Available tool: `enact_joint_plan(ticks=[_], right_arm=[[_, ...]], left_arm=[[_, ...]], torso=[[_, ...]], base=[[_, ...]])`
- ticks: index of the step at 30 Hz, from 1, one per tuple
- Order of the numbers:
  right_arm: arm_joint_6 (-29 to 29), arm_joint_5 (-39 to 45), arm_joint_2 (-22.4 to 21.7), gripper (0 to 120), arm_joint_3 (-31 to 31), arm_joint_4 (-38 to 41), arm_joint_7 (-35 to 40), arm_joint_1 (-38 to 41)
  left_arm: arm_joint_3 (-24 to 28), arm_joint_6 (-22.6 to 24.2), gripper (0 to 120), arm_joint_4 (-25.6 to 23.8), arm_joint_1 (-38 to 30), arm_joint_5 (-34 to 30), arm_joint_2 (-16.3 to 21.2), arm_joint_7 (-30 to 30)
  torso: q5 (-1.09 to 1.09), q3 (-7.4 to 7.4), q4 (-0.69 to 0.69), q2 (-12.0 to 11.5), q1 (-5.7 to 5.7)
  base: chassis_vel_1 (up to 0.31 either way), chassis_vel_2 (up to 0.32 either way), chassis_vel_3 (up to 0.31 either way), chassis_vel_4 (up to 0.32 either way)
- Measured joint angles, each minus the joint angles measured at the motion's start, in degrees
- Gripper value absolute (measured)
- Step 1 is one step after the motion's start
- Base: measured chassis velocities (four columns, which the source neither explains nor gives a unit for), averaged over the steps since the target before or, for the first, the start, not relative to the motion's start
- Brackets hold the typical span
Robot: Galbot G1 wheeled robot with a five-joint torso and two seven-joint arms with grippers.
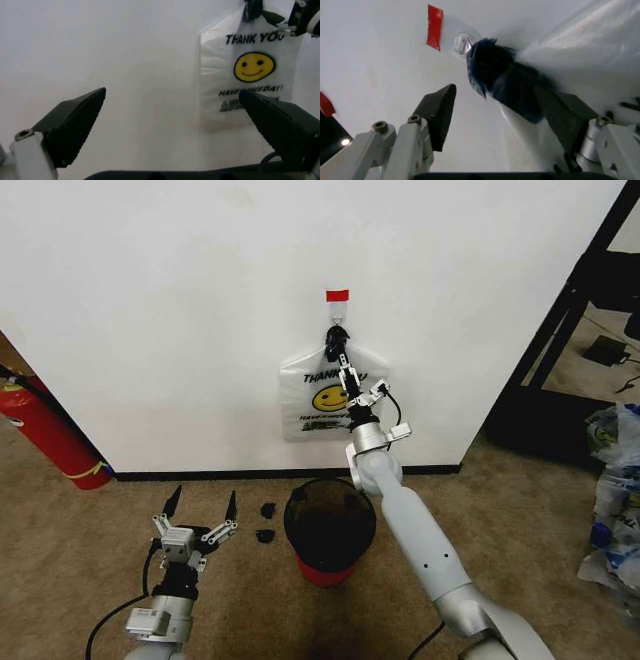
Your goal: Pick up the garbage bag from the wall and place it over the trash bin.
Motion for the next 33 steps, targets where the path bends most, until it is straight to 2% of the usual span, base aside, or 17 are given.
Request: enact_joint_plan(ticks=[4,10,13,18,19,22,24,26,28,30,33], right_arm=[[-0.03,-0.87,0.13,61,0.06,-2.15,-1.44,0.09],[-0.04,-1.74,1.69,68,1.06,-5.60,-2.67,1.39],[-0.04,-2.32,2.70,80,1.50,-7.16,-3.33,2.17],[-0.10,-3.07,3.21,88,1.62,-8.24,-3.91,2.46],[-0.11,-3.20,3.25,87,1.64,-8.45,-3.96,2.50],[-0.13,-3.53,3.47,72,1.80,-9.05,-4.02,2.65],[-0.13,-3.56,3.50,71,1.81,-9.05,-4.02,2.67],[-0.14,-3.66,3.62,59,1.82,-8.96,-4.02,2.78],[-0.14,-3.71,3.67,54,1.83,-8.85,-4.02,2.88],[-0.14,-3.82,3.78,44,1.93,-8.83,-4.02,3.21],[-0.14,-3.94,3.89,38,2.07,-9.03,-3.99,3.55]], left_arm=[[0.06,-0.02,100,0.29,0.00,0.09,0.00,-0.01],[-0.09,-0.07,100,0.49,0.02,0.10,0.51,-0.07],[-0.24,-0.07,100,0.71,-0.11,-0.04,0.92,-0.14],[-0.34,-0.15,100,0.96,-0.11,-0.18,1.40,-0.29],[-0.34,-0.16,100,0.99,-0.12,-0.19,1.45,-0.32],[-0.37,-0.25,100,1.15,-0.19,-0.25,1.84,-0.71],[-0.37,-0.26,100,1.19,-0.20,-0.25,1.90,-0.75],[-0.36,-0.28,100,1.33,-0.27,-0.27,2.09,-0.84],[-0.33,-0.29,100,1.40,-0.32,-0.29,2.17,-0.85],[-0.30,-0.32,100,1.44,-0.37,-0.31,2.29,-0.87],[-0.29,-0.34,100,1.51,-0.40,-0.33,2.45,-0.88]], torso=[[0.00,0.00,-0.01,0.00,0.00],[0.00,0.00,0.00,0.00,0.00],[0.00,0.00,0.00,0.00,0.00],[0.00,0.00,0.00,0.00,0.00],[0.00,0.00,0.00,0.00,0.00],[0.00,0.00,0.00,0.00,0.00],[0.00,0.00,0.00,0.00,0.00],[0.00,0.00,0.00,0.00,0.00],[0.00,0.00,0.00,0.00,0.00],[0.00,0.00,0.00,0.00,0.00],[0.00,0.00,0.00,0.00,0.00]], base=[[0.000,0.000,0.000,0.000],[0.000,0.000,0.000,0.000],[0.000,0.000,0.000,0.000],[0.000,0.000,0.000,0.000],[0.000,0.000,0.000,0.000],[0.000,0.000,0.000,0.000],[0.000,0.000,0.000,0.000],[0.000,0.000,0.000,0.000],[0.000,0.000,0.000,0.000],[0.000,0.000,0.000,0.000],[0.000,0.000,0.000,0.000]])
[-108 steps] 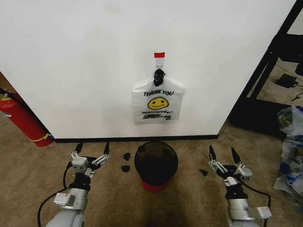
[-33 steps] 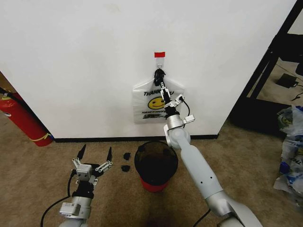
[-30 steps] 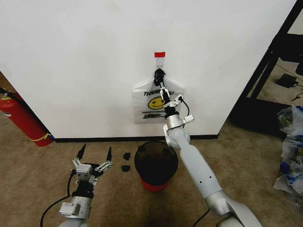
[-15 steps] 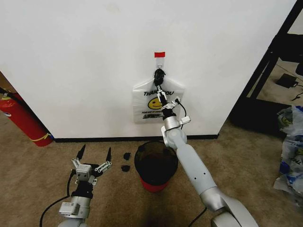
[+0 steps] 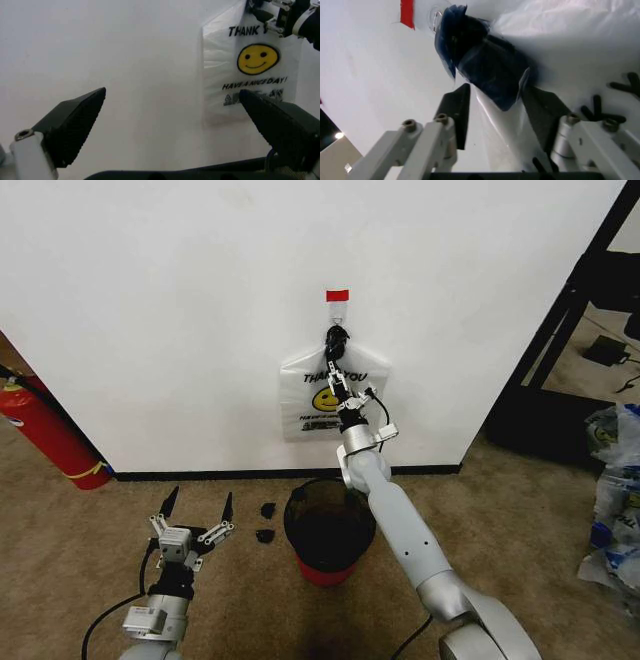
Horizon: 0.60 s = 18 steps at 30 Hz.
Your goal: Pick up the garbage bag from the wall and place it over the trash bin.
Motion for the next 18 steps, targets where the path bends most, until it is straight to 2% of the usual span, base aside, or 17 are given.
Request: enact_joint_plan(ticks=[3,9,11,13,15,18], right_arm=[[0.00,-0.15,0.11,30,0.31,-0.25,0.13,0.37],[0.00,-0.52,0.01,23,0.48,-0.30,0.19,0.38],[0.00,-0.84,-0.18,12,0.54,-0.30,0.22,0.20],[0.00,-0.92,-0.26,10,0.55,-0.30,0.23,0.16],[0.00,-1.10,-0.48,2,0.57,-0.16,0.25,0.02],[0.05,-1.33,-0.74,0,0.59,0.18,0.29,-0.14]], left_arm=[[-0.01,-0.02,100,0.12,-0.06,-0.08,0.27,-0.04],[-0.02,-0.18,100,0.41,-0.17,-0.13,0.50,-0.19],[0.01,-0.32,100,0.60,-0.25,-0.15,0.50,-0.21],[0.04,-0.37,100,0.66,-0.28,-0.15,0.48,-0.22],[0.17,-0.53,100,0.82,-0.31,-0.14,0.42,-0.22],[0.30,-0.76,100,1.02,-0.33,-0.11,0.35,-0.22]], torso=[[0.00,0.00,0.00,0.00,0.00],[0.00,0.00,0.00,0.00,0.00],[0.00,0.00,0.00,0.00,0.00],[0.00,0.00,0.00,0.00,0.00],[0.00,0.00,0.00,0.00,0.00],[0.00,0.00,0.00,0.00,0.00]], base=[[0.000,0.000,0.000,0.000],[0.000,0.000,0.000,0.000],[0.000,0.000,0.000,0.000],[0.000,0.000,0.000,0.000],[0.000,0.000,0.000,0.000],[0.000,0.000,0.000,0.000]])
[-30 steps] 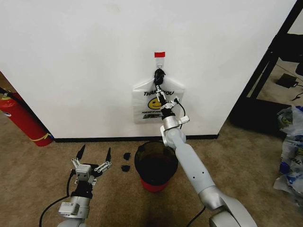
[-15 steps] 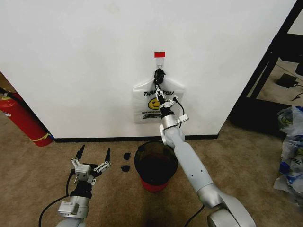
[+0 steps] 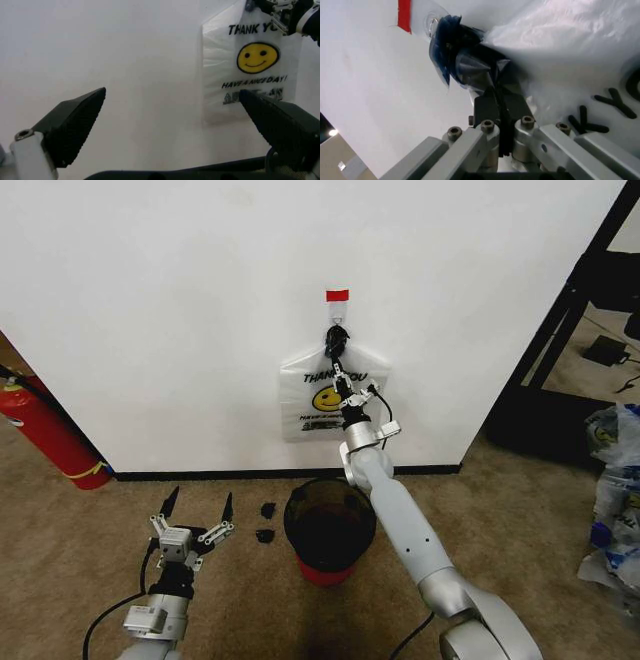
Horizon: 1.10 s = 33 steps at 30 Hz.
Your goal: Pick up the garbage bag from the wall and place it over the trash bin.
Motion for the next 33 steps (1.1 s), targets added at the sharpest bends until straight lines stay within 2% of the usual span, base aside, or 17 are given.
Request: enact_joint_plan(ticks=[11,18,26,33], right_arm=[[0.21,-1.01,-0.96,0,0.14,1.36,-0.51,-0.95],[0.46,-2.84,-2.85,0,-0.64,4.88,-1.04,-4.70],[0.90,-4.74,-5.13,0,-0.50,8.72,-1.66,-10.68],[1.36,-5.94,-7.21,0,0.22,13.65,-1.94,-19.06]], left_arm=[[0.09,-0.22,100,0.03,0.12,0.11,-0.05,0.00],[0.19,-0.45,100,-0.17,0.27,0.12,-0.06,0.01],[0.53,-0.75,100,-0.25,0.31,0.02,-0.03,-0.04],[1.09,-1.32,100,-0.24,0.46,-0.04,-0.21,-0.12]], torso=[[0.00,0.00,0.00,0.00,0.00],[0.00,0.00,0.00,0.00,0.00],[0.00,0.00,0.00,0.00,0.00],[0.00,-0.01,0.00,0.01,0.00]], base=[[0.000,0.000,0.000,0.000],[0.000,0.000,0.000,0.000],[0.000,0.000,0.000,0.000],[0.000,0.000,0.000,0.000]])
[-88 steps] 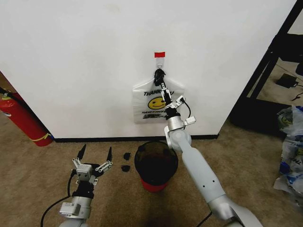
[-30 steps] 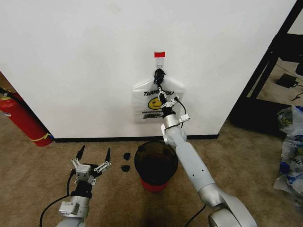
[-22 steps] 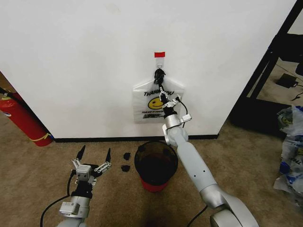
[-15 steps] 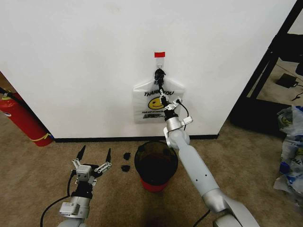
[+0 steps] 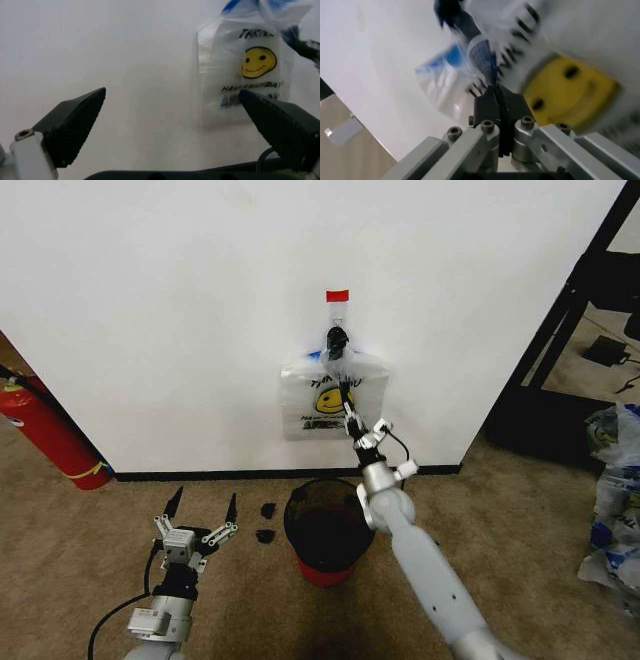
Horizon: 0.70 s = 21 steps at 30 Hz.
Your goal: Pick up the garbage bag from the wall and place it over the trash bin.
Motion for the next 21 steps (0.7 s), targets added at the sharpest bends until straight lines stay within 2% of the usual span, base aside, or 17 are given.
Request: enact_joint_plan(ticks=[5,16,21], right_arm=[[0.76,-1.66,-1.54,0,1.44,2.38,-1.67,-6.62],[1.94,-3.90,-3.67,0,3.00,5.02,-3.56,-13.32],[2.79,-5.87,-6.05,0,2.49,5.03,-5.01,-15.85]], left_arm=[[0.23,-0.15,100,0.20,-0.20,-0.58,0.17,-0.03],[0.99,-0.88,100,1.01,-0.60,-0.66,0.03,-0.02],[0.88,-0.89,100,1.02,-0.81,-0.92,0.53,-0.02]], torso=[[0.00,0.00,0.01,0.00,0.00],[0.00,0.00,0.01,0.00,0.00],[0.00,0.00,0.00,0.00,0.00]], base=[[0.000,0.000,0.000,0.000],[0.000,0.000,0.000,0.000],[0.000,0.000,0.000,0.000]])
